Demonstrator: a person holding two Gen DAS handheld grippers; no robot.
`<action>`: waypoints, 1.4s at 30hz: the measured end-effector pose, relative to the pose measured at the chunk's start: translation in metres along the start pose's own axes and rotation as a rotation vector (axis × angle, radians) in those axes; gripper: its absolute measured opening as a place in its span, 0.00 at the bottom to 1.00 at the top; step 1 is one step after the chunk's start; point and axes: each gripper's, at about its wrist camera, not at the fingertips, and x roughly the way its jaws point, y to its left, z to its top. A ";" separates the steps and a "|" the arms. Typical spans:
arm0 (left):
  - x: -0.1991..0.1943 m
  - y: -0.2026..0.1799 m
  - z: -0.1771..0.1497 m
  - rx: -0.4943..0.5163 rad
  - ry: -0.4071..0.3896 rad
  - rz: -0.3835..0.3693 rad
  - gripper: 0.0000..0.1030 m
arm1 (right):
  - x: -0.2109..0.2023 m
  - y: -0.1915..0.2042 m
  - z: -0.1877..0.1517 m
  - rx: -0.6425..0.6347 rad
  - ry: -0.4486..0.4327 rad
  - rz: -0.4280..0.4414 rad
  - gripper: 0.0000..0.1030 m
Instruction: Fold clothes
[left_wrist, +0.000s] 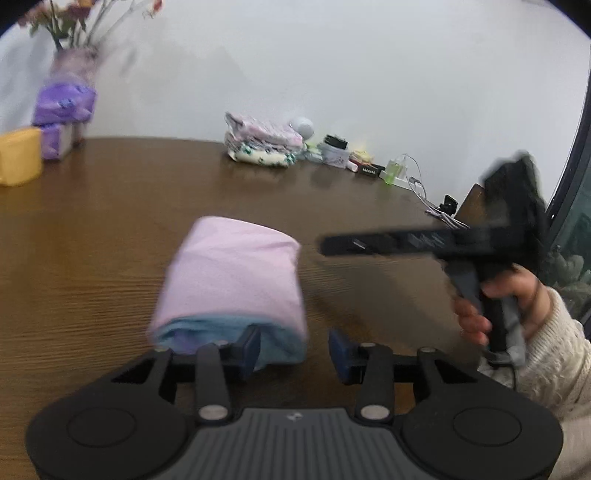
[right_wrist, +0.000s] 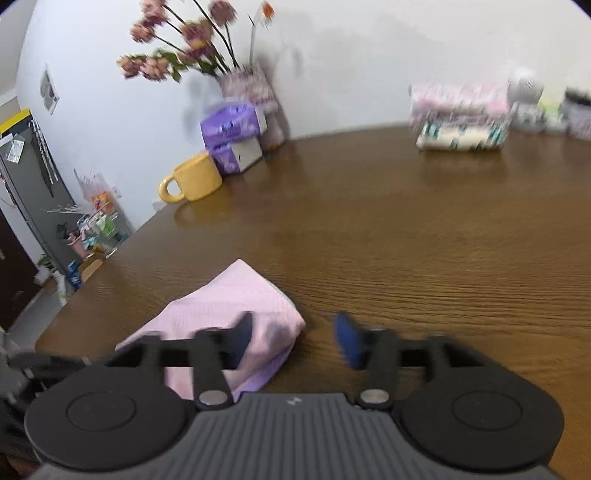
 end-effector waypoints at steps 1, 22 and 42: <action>-0.007 0.005 0.000 0.003 -0.006 0.025 0.38 | -0.007 0.008 -0.008 -0.013 -0.014 0.003 0.53; 0.017 0.034 0.001 0.345 0.013 0.150 0.09 | 0.006 0.112 -0.074 -0.127 -0.018 -0.179 0.20; 0.036 -0.005 -0.002 0.410 0.005 0.171 0.24 | -0.009 0.108 -0.072 -0.350 -0.013 -0.193 0.45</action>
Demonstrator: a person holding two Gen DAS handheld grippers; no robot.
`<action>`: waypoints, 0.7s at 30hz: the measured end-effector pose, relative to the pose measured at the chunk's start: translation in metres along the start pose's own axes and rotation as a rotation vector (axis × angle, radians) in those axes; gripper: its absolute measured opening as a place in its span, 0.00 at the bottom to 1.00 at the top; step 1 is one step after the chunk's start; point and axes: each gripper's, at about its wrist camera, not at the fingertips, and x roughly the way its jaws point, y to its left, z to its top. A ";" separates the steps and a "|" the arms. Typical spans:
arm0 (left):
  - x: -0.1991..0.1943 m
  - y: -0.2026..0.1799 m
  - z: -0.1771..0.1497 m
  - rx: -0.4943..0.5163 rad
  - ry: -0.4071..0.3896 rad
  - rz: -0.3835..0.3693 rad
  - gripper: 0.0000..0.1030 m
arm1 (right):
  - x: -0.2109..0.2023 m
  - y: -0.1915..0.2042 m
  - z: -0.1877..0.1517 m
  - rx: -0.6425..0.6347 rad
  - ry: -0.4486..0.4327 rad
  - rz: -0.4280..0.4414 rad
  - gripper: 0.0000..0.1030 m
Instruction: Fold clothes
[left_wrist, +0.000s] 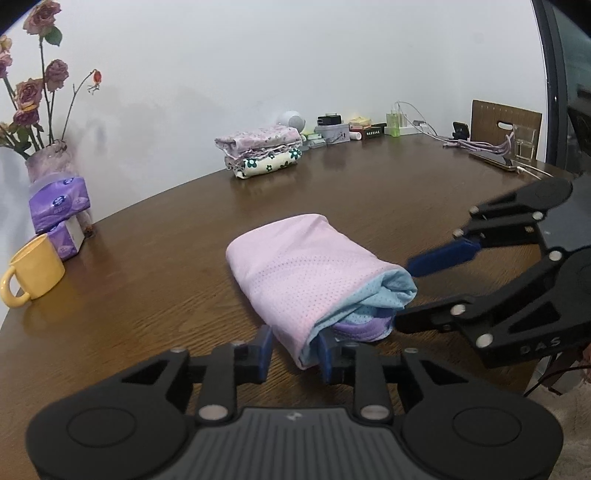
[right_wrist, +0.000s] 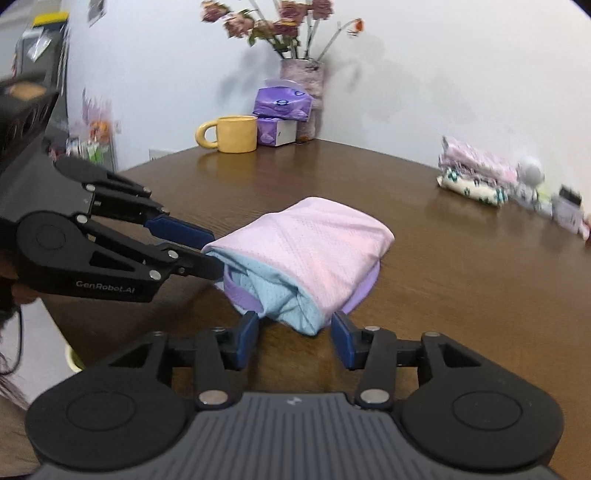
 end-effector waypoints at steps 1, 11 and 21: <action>0.001 0.000 0.000 0.000 0.001 -0.004 0.21 | 0.002 0.002 0.002 -0.016 -0.004 -0.008 0.46; -0.006 0.004 -0.004 -0.032 -0.019 -0.032 0.19 | 0.021 0.003 0.010 0.009 0.007 -0.064 0.43; -0.002 -0.025 0.003 0.161 -0.036 0.034 0.41 | 0.022 0.000 0.007 0.042 -0.007 -0.063 0.43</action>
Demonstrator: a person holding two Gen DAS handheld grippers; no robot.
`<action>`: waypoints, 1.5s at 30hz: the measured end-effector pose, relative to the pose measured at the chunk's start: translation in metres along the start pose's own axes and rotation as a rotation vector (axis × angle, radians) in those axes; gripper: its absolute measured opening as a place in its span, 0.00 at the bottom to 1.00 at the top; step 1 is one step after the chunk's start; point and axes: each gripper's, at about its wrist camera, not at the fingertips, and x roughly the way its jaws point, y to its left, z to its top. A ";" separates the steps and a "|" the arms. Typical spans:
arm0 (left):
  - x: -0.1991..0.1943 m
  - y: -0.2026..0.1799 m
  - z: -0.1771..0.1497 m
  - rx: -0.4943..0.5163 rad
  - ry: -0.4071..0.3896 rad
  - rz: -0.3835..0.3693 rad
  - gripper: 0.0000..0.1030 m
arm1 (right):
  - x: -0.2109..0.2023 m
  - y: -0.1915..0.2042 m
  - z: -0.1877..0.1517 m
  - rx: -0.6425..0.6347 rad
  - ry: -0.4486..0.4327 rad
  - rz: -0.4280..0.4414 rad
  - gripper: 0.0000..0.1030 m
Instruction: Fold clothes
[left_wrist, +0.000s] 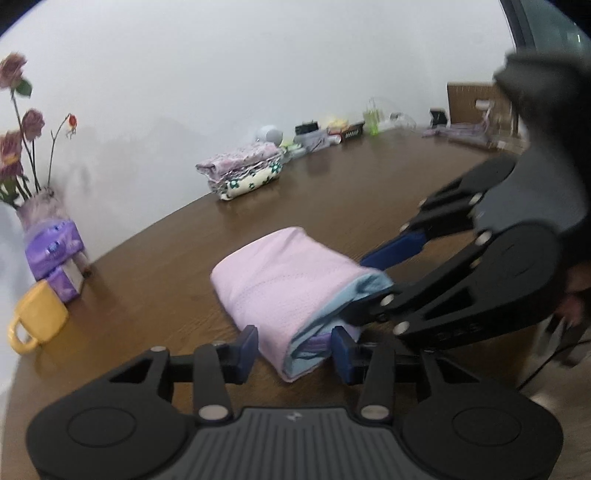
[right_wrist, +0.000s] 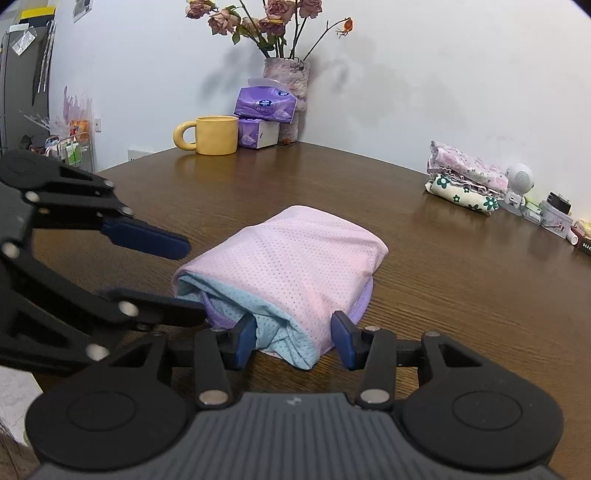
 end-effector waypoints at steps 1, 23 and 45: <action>0.004 -0.002 0.000 0.018 0.006 0.009 0.41 | -0.001 0.000 0.000 0.004 -0.002 0.001 0.43; 0.012 0.006 0.000 -0.046 0.033 0.014 0.34 | 0.001 -0.002 0.001 0.007 0.008 0.008 0.34; 0.018 0.016 0.000 -0.149 0.048 0.003 0.25 | -0.009 -0.017 -0.009 0.106 -0.002 0.040 0.32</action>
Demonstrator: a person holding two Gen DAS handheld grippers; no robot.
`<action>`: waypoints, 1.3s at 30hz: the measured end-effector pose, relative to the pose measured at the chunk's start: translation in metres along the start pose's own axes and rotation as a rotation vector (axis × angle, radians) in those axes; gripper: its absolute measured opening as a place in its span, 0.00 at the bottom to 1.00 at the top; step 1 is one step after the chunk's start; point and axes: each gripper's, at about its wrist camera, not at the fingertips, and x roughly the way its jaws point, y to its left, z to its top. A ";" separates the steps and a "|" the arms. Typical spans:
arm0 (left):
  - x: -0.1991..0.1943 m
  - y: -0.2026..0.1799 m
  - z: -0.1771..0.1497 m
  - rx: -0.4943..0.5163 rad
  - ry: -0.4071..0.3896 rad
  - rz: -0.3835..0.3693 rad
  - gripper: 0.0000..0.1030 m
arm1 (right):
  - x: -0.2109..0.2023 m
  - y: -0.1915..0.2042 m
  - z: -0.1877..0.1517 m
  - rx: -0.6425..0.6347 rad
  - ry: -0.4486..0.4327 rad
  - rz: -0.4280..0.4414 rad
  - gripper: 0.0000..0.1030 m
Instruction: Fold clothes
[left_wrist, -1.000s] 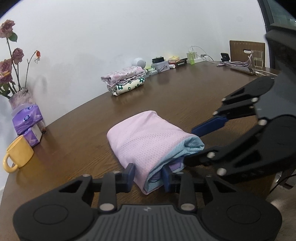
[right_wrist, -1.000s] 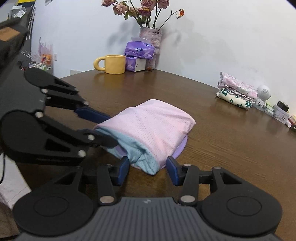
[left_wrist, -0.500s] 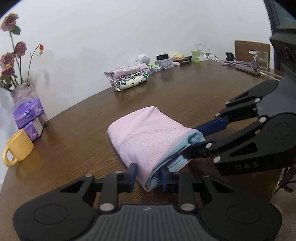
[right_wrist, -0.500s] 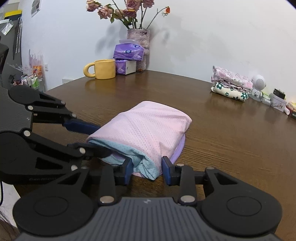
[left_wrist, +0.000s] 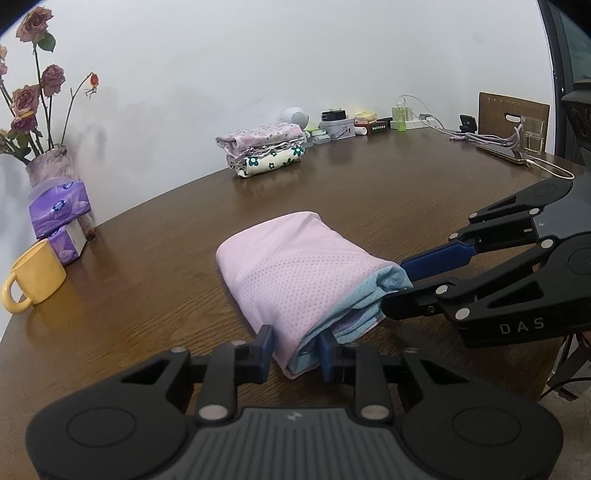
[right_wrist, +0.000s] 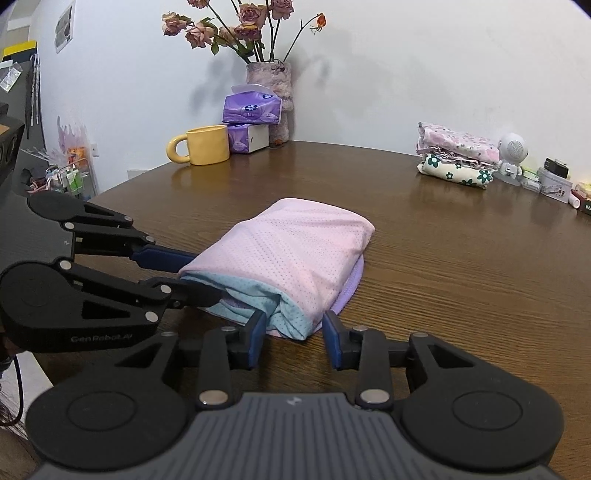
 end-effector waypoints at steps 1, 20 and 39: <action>0.000 0.000 0.000 -0.001 0.001 0.000 0.25 | 0.000 0.000 0.001 -0.003 -0.001 0.000 0.32; -0.001 0.006 -0.002 -0.096 -0.005 -0.002 0.11 | 0.019 0.000 0.007 0.035 0.013 -0.036 0.20; 0.002 0.007 -0.003 -0.171 0.003 0.011 0.11 | 0.013 -0.014 0.005 0.097 0.015 -0.043 0.06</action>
